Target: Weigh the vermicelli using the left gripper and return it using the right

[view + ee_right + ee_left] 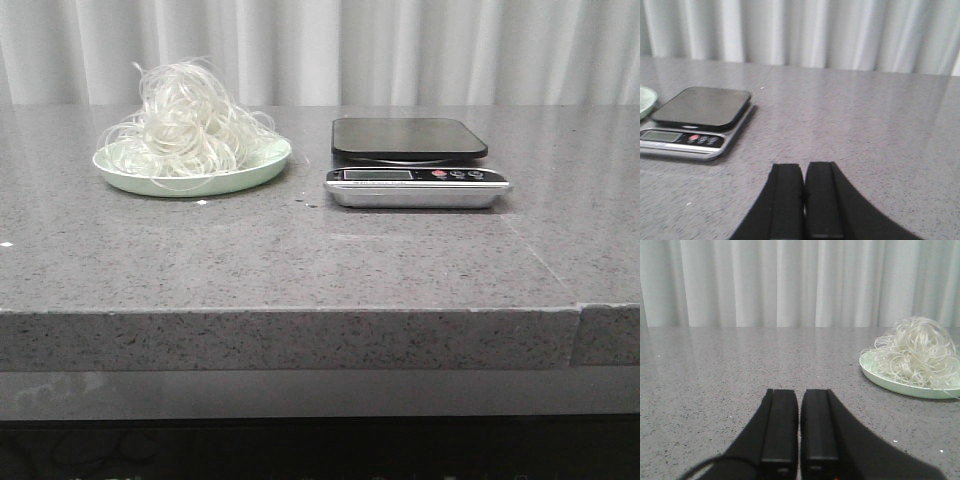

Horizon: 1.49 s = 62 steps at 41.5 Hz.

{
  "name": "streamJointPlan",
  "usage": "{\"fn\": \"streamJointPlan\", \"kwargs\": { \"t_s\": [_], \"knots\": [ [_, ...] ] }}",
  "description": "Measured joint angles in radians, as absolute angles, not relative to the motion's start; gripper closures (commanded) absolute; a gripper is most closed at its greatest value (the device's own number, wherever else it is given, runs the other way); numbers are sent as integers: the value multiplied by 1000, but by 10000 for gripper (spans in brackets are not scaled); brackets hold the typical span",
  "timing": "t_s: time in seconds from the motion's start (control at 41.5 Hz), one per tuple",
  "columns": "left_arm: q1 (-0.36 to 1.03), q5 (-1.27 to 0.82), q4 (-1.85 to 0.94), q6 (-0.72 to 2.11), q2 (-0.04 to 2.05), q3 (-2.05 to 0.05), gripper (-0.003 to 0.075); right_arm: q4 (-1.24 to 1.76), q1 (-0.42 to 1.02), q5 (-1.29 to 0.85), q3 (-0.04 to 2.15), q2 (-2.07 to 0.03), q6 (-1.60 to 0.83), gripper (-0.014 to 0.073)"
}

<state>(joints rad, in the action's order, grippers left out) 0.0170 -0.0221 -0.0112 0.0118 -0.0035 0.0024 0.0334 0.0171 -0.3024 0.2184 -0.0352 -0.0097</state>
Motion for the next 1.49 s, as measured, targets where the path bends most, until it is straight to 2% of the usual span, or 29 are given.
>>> {"fn": "streamJointPlan", "kwargs": {
  "t_s": [0.144, 0.337, 1.493],
  "knots": [
    [17, -22, -11, 12, -3, 2, 578, 41, 1, -130, 68, 10, -10, 435],
    [17, -22, -11, 12, -3, 2, 578, 65, 5, -38, -26, 12, -10, 435],
    [17, -21, -11, 12, -3, 2, 578, 72, 19, -26, -28, 12, -10, 435]
  ]
}}
